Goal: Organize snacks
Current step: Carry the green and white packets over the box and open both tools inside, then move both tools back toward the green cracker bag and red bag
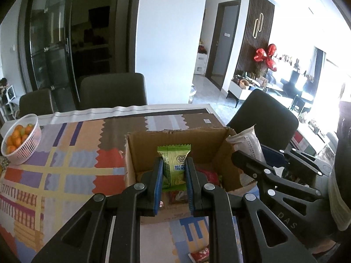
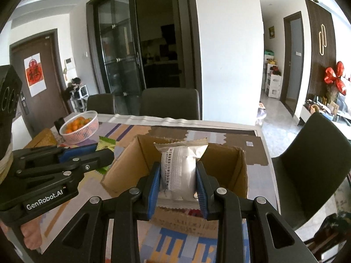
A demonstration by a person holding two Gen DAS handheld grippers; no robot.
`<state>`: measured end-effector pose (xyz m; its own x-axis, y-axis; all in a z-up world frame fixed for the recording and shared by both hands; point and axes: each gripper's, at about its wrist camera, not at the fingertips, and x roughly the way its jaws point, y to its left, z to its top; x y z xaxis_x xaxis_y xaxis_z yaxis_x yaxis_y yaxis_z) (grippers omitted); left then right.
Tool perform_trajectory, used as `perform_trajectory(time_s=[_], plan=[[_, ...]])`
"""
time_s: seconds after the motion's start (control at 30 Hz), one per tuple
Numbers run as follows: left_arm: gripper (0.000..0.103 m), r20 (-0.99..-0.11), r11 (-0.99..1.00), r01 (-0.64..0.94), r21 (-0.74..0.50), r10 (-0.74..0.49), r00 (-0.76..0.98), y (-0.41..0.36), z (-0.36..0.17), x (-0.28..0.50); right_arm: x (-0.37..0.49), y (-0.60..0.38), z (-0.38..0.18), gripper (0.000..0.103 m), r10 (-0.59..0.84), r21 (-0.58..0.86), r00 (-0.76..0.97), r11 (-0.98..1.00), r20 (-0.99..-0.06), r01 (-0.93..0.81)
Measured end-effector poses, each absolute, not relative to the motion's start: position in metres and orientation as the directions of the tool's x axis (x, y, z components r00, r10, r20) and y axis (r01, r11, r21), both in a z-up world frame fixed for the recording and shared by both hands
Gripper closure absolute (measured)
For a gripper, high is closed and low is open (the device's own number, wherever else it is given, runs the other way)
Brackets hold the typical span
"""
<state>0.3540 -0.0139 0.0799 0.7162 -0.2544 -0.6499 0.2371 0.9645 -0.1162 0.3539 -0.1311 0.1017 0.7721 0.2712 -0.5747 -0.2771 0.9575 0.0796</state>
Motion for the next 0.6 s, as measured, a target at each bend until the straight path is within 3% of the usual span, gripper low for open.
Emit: perform_trajectory(time_s=[0.27, 0.33, 0.4, 0.43, 0.6], plan=[[0.082, -0.682, 0.96, 0.253, -0.121, -0.265, 0.682, -0.024, 0.067, 0.381, 0.379, -0.133, 0.09, 0.071, 0.241, 0.053, 0.759, 0.963, -0.605, -0.264], [0.077, -0.683, 0.962, 0.246, -0.117, -0.258, 0.684, -0.026, 0.064, 0.386, 0.382, -0.136, 0.087, 0.07, 0.238, 0.055, 0.757, 0.964, -0.608, -0.258], [0.066, -0.681, 0.968, 0.233, -0.098, -0.236, 0.693, -0.027, 0.062, 0.384, 0.385, -0.138, 0.084, 0.057, 0.233, 0.055, 0.762, 0.966, -0.605, -0.252], [0.062, -0.676, 0.969, 0.229, -0.089, -0.228, 0.7, -0.027, 0.062, 0.381, 0.386, -0.138, 0.083, 0.044, 0.224, 0.051, 0.762, 0.968, -0.608, -0.244], [0.061, -0.667, 0.97, 0.233, -0.064, -0.215, 0.714, -0.025, 0.06, 0.367, 0.377, -0.144, 0.082, 0.043, 0.197, 0.031, 0.78, 0.974, -0.594, -0.222]])
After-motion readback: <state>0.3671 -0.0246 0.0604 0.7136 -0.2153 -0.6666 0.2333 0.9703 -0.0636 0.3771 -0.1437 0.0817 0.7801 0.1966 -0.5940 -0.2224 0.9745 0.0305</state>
